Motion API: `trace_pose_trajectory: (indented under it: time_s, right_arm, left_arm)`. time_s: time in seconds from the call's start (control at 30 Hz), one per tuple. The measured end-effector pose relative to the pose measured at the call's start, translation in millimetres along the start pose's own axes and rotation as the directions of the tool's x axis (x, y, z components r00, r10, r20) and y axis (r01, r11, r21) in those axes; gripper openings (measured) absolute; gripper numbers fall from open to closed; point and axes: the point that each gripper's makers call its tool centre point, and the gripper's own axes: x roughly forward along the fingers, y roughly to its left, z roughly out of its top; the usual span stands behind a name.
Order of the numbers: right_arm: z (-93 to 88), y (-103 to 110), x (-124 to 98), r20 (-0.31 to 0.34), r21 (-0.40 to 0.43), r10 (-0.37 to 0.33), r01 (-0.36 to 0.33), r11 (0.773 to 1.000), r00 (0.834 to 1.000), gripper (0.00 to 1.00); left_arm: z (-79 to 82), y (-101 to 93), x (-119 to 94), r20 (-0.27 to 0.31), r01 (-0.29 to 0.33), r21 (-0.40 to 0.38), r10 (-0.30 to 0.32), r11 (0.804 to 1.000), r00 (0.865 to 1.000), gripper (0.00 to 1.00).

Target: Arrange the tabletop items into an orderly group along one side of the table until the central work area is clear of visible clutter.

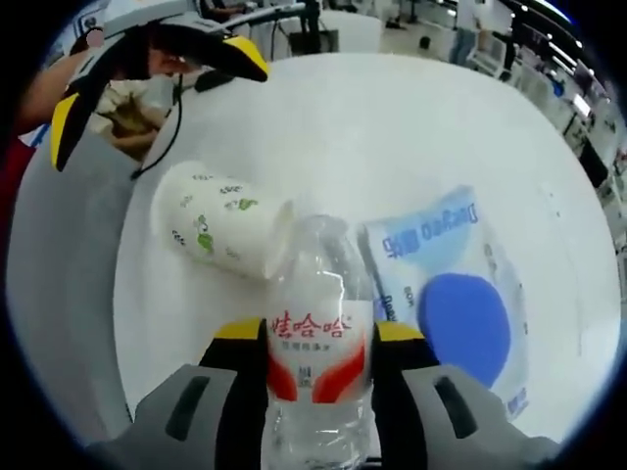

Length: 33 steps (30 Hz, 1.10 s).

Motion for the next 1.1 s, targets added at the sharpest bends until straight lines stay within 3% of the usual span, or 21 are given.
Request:
trace_pose_trajectory:
  time_s: [0.63,1.1]
  right_arm:
    - [17.6,-5.0,-22.8,0.115,0.047,-0.044,0.039,0.998,0.992,0.36]
    - [63.6,-11.6,-55.1,0.275,0.076,-0.137,0.121,0.990,0.952,0.37]
  left_arm:
    - [6.6,-2.0,3.9,-0.002,0.010,0.014,-0.010,1.000,1.000,0.82]
    - [26.8,2.9,-4.9,0.043,-0.006,0.021,0.005,1.000,0.999,0.80]
